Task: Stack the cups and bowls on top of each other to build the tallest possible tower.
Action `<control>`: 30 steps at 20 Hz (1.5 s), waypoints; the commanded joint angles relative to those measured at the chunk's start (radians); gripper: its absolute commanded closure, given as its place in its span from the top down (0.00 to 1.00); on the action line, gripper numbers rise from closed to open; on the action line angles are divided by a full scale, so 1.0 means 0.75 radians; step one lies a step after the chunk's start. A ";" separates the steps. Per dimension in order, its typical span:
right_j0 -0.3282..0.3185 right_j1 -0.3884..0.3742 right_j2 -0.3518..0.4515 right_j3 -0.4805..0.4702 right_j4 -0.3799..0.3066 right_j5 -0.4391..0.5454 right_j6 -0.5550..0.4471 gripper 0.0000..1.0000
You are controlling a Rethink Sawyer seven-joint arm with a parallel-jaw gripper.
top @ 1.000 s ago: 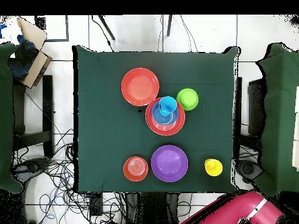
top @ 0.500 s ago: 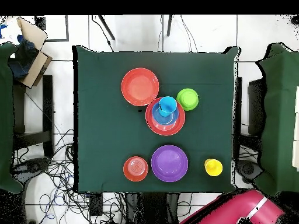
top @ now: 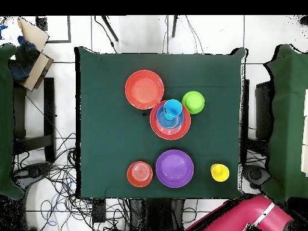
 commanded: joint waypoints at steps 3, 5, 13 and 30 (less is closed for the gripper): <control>0.055 0.001 0.161 -0.226 -0.053 0.157 0.241 1.00; 0.057 0.001 0.159 -0.227 -0.064 0.162 0.259 1.00; 0.079 -0.020 0.129 -0.210 -0.089 0.163 0.238 1.00; 0.163 -0.132 0.124 -0.109 -0.164 0.146 0.292 1.00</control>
